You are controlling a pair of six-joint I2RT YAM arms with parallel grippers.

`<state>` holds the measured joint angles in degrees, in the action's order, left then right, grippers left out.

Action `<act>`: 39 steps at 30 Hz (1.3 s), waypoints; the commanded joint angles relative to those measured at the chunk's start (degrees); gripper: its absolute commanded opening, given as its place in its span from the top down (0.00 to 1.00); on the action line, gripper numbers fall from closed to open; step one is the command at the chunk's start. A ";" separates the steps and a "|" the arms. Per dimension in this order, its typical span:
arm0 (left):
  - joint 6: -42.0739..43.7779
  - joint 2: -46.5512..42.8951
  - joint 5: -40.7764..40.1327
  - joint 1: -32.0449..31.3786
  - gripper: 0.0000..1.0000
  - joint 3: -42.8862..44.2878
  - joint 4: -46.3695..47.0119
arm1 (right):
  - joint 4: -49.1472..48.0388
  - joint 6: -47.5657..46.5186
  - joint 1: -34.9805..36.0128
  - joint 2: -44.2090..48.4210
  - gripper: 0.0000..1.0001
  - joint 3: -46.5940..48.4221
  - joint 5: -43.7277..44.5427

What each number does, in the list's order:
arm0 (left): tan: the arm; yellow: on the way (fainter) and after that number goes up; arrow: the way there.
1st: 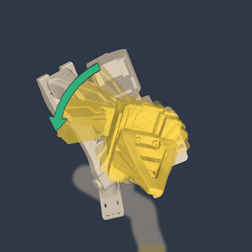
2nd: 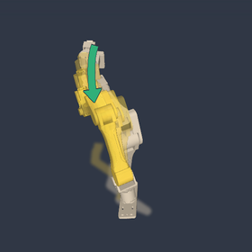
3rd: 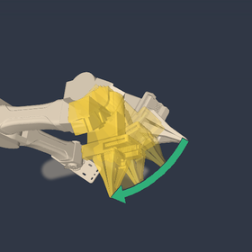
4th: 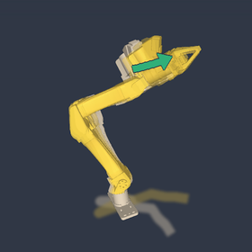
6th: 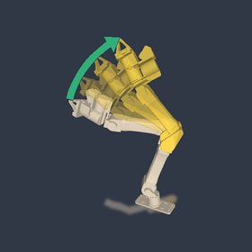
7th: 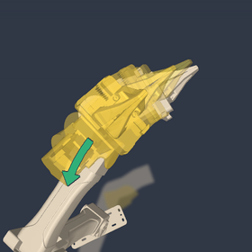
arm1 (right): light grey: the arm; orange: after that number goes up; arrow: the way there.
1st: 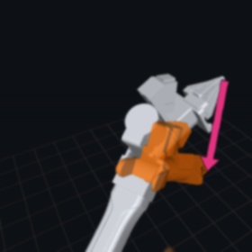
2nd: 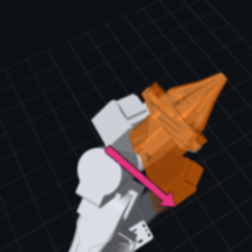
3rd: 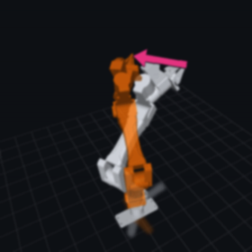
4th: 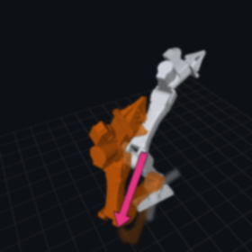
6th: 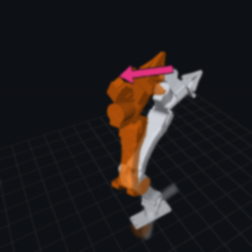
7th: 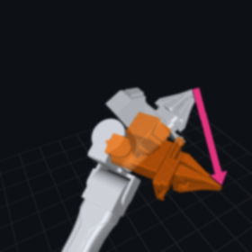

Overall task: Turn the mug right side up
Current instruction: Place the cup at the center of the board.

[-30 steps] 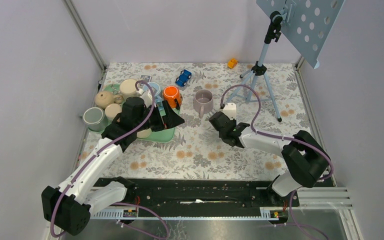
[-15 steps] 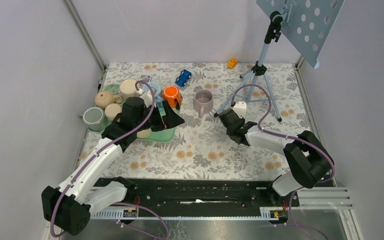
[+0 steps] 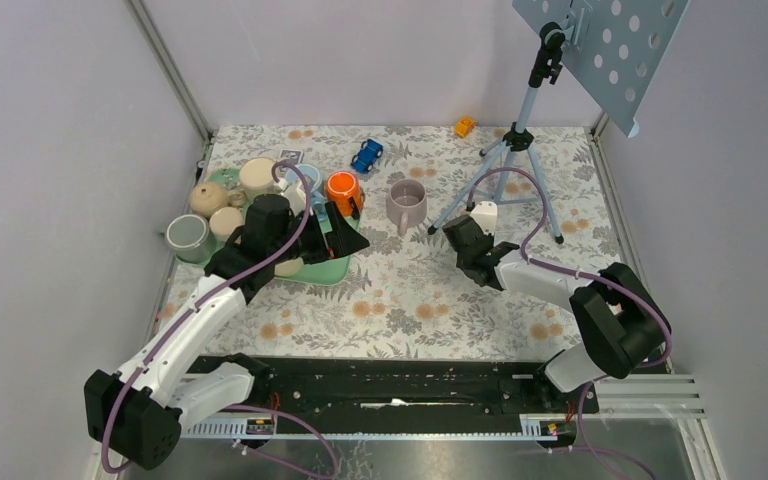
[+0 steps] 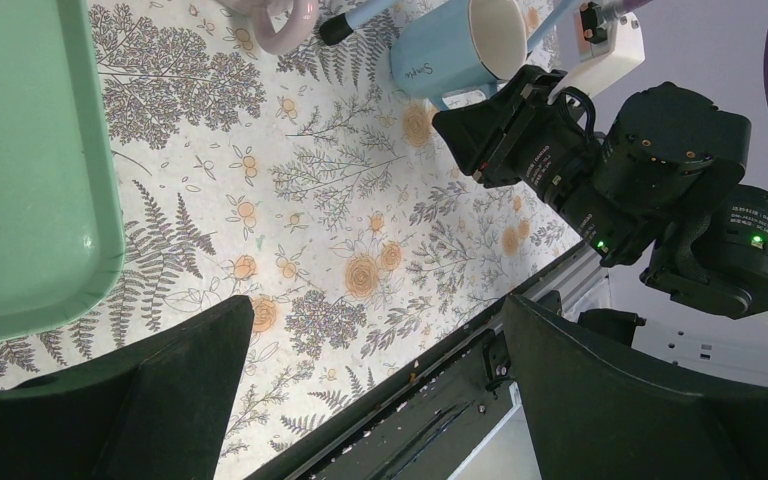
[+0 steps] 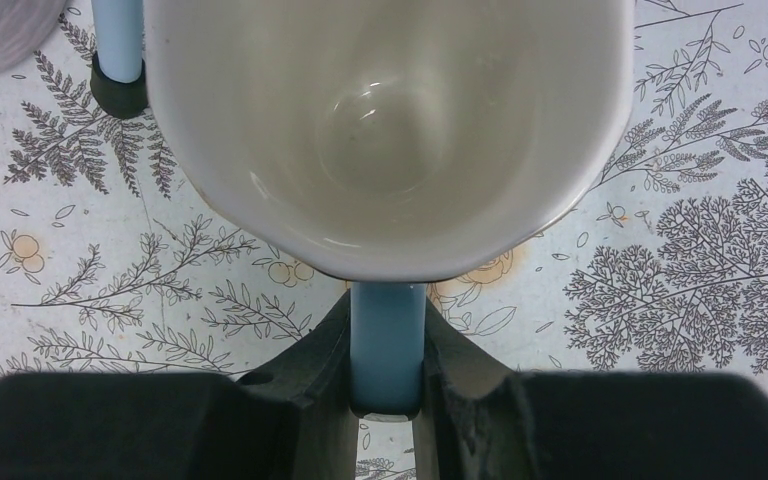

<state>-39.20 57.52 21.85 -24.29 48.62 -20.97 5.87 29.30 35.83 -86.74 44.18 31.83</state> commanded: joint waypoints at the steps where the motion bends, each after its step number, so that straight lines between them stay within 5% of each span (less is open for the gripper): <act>1: 0.88 -0.04 0.70 -0.11 0.01 -0.01 1.63 | -0.50 -1.29 -0.33 1.44 0.77 1.78 -0.69; 7: 0.86 -0.04 0.72 -0.14 0.01 -0.11 1.63 | -0.16 -1.61 -0.28 0.46 0.72 2.81 -1.14; 21: 0.88 0.36 0.61 -0.11 0.01 0.54 1.59 | 1.68 -1.73 -0.30 2.07 0.38 3.80 -1.13; 30: 2.42 1.04 -2.55 -0.12 0.01 2.13 -0.04 | 8.70 -0.44 -0.28 9.82 0.00 3.77 -2.32; 39: -0.68 1.24 -17.78 -0.14 0.01 4.02 -6.04 | 12.91 -0.22 -0.28 22.73 0.00 1.30 -4.67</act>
<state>-38.15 58.65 14.26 -24.32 49.17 -24.29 16.36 28.38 35.83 -69.01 45.82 28.82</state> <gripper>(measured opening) 0.990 0.994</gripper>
